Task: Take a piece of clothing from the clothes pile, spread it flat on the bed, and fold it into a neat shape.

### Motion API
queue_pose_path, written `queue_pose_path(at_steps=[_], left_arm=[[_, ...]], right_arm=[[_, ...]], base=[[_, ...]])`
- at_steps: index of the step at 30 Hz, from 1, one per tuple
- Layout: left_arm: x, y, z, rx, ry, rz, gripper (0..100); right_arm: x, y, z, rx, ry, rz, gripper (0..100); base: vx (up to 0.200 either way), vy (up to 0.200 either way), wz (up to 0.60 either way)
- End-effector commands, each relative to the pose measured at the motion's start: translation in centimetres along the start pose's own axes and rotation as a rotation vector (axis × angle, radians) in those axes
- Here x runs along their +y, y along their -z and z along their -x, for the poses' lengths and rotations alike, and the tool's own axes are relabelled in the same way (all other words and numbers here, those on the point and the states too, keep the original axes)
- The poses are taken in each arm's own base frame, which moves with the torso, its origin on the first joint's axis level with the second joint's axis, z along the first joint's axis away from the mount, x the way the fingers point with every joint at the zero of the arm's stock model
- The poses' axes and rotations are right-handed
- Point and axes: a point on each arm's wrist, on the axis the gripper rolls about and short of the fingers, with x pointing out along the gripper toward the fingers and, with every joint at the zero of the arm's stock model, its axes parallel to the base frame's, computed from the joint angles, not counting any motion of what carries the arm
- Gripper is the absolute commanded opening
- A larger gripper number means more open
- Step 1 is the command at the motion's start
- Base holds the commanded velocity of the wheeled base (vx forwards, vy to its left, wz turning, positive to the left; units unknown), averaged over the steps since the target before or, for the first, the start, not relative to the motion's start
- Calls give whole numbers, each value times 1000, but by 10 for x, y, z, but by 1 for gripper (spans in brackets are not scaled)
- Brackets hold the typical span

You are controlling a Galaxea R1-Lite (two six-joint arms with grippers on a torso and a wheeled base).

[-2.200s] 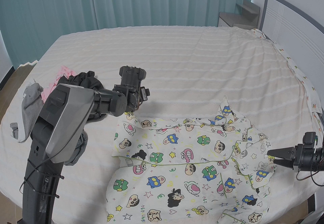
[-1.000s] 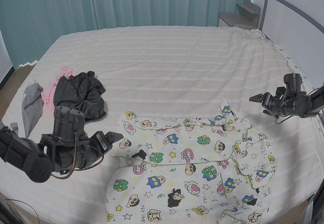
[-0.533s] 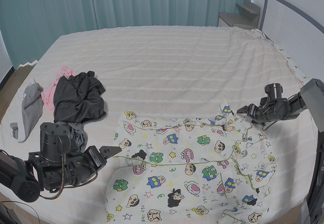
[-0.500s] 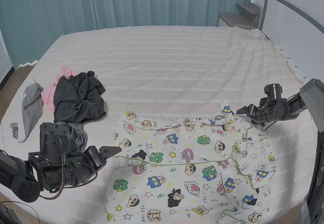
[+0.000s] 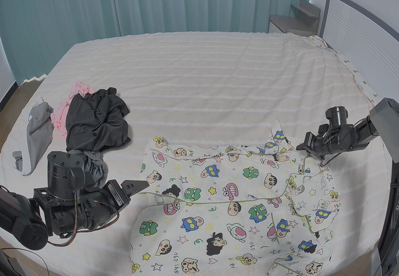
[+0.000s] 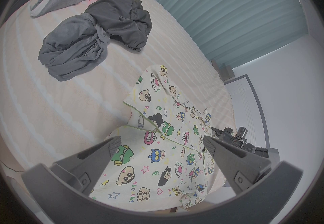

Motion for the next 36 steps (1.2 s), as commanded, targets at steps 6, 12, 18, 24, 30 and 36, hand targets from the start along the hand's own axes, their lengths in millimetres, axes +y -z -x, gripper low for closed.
queue_pose_path(at_steps=[6, 12, 18, 24, 30, 36], left_arm=[[0, 0, -1, 0, -4, 1, 100], [0, 0, -1, -1, -5, 1, 100], [0, 0, -1, -2, -5, 1, 100], [1, 0, -1, -3, -8, 1, 100], [1, 0, -1, -3, -8, 1, 100], [1, 0, -1, -2, -9, 1, 100]], right_arm=[[-4, -17, 28, -28, -89, -60, 0], [-11, -22, 38, -58, -85, -69, 0], [-25, -22, 42, -109, -80, -74, 0], [-34, -24, 45, -126, -67, -83, 0], [-39, -22, 44, -122, -55, -93, 0], [-46, -22, 43, -124, -38, -105, 0]], base=[[0, 0, 0], [0, 0, 0], [0, 0, 0], [0, 0, 0], [0, 0, 0], [0, 0, 0]])
